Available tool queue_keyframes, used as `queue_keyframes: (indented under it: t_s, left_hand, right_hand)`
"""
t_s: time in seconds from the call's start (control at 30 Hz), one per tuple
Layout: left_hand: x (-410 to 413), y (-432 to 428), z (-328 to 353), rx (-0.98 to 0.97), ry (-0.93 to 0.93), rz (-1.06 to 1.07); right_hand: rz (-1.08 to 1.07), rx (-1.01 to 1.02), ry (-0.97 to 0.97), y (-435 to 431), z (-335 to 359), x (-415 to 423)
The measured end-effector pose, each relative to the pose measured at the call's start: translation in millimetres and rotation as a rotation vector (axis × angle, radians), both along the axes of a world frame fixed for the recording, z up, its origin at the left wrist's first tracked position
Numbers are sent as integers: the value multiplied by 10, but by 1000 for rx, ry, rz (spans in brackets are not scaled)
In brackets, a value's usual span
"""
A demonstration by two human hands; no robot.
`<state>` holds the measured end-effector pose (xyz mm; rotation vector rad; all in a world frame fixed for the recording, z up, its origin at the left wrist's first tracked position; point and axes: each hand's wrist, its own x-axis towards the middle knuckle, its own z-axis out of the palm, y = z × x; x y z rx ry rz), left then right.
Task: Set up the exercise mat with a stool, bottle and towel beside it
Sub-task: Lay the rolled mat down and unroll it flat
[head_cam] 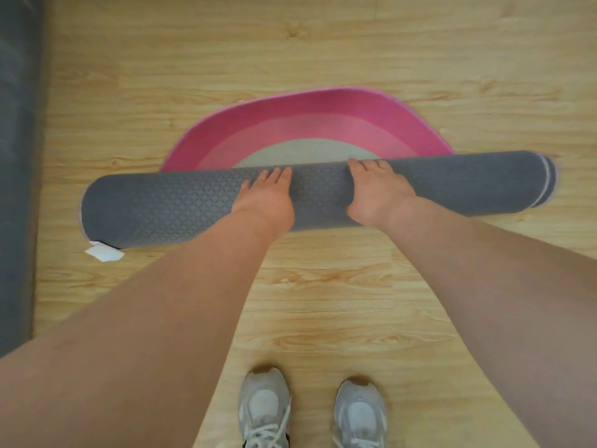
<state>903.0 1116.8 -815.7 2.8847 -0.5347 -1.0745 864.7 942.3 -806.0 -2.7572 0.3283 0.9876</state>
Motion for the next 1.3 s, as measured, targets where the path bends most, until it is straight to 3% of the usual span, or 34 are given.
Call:
queue_keyframes:
  t_s: [0.23, 0.6, 0.77, 0.9, 1.03, 1.3]
  left_hand:
    - [-319, 26, 116, -12, -77, -3]
    - [-983, 127, 159, -6, -144, -128]
    - [-1245, 222, 119, 27, -172, -206]
    - [-1552, 339, -11, 36, -140, -174]
    - [-1887, 476, -76, 82, -49, -149]
    - [-2554, 460, -125, 90, -203, -184]
  right_hand:
    - [12, -40, 109, 127, 94, -189]
    - [7, -93, 47, 312, 80, -768]
    - [8, -134, 151, 361, 24, -1080]
    - [164, -226, 121, 444, -58, -1472]
    - [198, -191, 97, 488, -112, -1804]
    - [330, -280, 116, 559, -148, -2220]
